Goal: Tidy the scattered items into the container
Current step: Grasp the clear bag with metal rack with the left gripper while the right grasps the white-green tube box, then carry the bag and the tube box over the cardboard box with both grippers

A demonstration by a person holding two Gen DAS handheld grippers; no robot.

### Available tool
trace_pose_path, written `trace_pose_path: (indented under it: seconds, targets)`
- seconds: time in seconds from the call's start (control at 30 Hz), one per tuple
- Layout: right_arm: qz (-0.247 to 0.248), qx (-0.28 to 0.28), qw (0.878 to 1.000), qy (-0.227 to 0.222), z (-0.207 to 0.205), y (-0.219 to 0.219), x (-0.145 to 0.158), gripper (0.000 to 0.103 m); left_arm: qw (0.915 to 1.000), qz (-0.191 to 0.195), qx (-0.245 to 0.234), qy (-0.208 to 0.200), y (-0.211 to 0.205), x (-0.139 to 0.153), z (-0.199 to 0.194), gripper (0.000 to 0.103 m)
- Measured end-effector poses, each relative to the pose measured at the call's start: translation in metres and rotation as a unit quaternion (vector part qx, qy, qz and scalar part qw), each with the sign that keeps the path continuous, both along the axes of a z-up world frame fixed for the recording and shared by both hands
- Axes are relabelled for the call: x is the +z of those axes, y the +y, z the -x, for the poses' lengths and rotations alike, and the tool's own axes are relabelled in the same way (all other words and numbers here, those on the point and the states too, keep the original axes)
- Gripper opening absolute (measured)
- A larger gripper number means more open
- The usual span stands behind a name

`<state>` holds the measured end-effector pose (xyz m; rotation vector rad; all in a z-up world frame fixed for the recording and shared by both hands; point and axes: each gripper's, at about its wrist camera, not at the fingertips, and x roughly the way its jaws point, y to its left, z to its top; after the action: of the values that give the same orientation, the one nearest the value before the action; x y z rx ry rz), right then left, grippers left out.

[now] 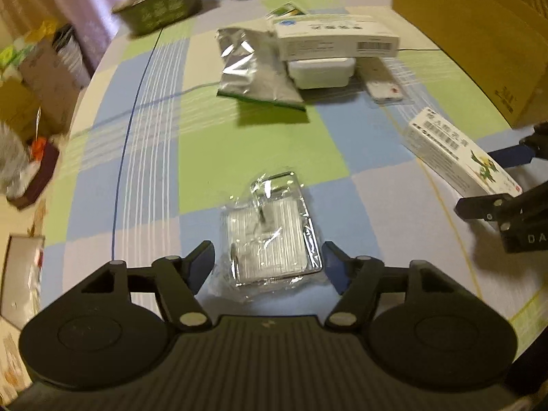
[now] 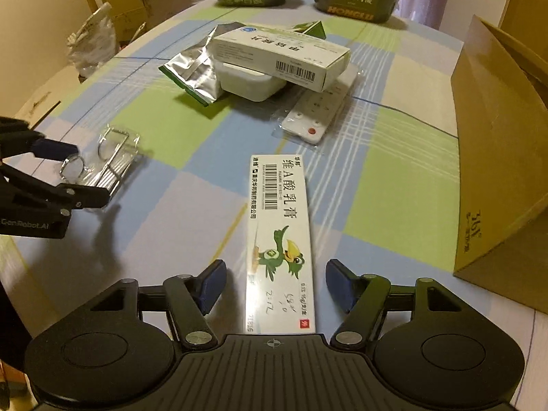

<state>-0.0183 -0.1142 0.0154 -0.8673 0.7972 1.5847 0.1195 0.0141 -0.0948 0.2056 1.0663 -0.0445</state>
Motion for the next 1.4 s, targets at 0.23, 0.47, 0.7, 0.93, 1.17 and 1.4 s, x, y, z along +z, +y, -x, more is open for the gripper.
trace_pose_path:
  seconds: [0.23,0.47,0.7,0.93,1.17,1.4]
  targets:
    - [-0.004,-0.001,1.0,-0.001,0.002,0.01,0.0,0.07,0.9999,-0.005,-0.006,0.013,-0.003,-0.006,0.0,0.052]
    - [-0.002,-0.001,1.0,-0.007,0.001,0.013,0.0,0.041,0.9996,0.005,-0.022,0.018,-0.004,-0.001,0.009,0.05]
    - [-0.018,-0.02,1.0,0.003,-0.002,-0.005,0.025,0.041,0.9991,0.015,-0.039,-0.001,-0.017,0.02,0.021,0.05]
    - [-0.053,-0.051,0.997,0.006,-0.012,-0.032,0.066,0.041,0.9966,0.026,-0.073,-0.026,-0.042,0.046,0.034,0.05]
    - [-0.094,-0.103,0.99,-0.005,-0.047,-0.059,0.108,0.041,0.9901,0.038,-0.123,-0.057,-0.082,0.081,0.034,0.05]
    - [-0.135,-0.159,0.978,-0.024,-0.104,-0.075,0.149,0.041,0.9775,0.046,-0.184,-0.092,-0.138,0.12,0.017,0.05]
